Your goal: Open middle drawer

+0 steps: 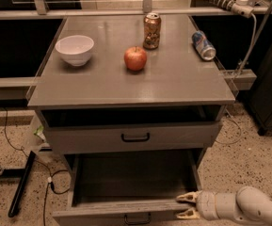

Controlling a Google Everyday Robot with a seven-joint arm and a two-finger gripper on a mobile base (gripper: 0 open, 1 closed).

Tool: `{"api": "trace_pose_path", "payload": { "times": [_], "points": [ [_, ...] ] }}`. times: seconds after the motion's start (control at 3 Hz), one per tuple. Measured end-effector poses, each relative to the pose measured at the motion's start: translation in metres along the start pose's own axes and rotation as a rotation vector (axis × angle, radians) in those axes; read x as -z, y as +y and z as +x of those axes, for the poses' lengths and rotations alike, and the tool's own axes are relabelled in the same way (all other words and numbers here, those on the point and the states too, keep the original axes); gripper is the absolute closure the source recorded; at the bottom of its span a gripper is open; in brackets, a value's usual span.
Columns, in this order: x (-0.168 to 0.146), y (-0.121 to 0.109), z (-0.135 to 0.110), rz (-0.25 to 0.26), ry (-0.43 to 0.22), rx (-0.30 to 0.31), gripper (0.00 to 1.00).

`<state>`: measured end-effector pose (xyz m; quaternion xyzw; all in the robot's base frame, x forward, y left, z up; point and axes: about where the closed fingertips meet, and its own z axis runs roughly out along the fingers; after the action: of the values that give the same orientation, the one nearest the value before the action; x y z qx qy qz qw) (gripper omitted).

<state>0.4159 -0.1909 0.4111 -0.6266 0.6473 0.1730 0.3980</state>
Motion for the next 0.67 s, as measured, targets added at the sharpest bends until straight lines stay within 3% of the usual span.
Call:
{"api": "trace_pose_path", "payload": {
  "times": [0.33, 0.67],
  "points": [
    [0.0015, 0.0045, 0.0020, -0.014, -0.024, -0.009, 0.35],
    [0.0020, 0.0043, 0.0012, -0.014, -0.024, -0.009, 0.38]
  ]
}}
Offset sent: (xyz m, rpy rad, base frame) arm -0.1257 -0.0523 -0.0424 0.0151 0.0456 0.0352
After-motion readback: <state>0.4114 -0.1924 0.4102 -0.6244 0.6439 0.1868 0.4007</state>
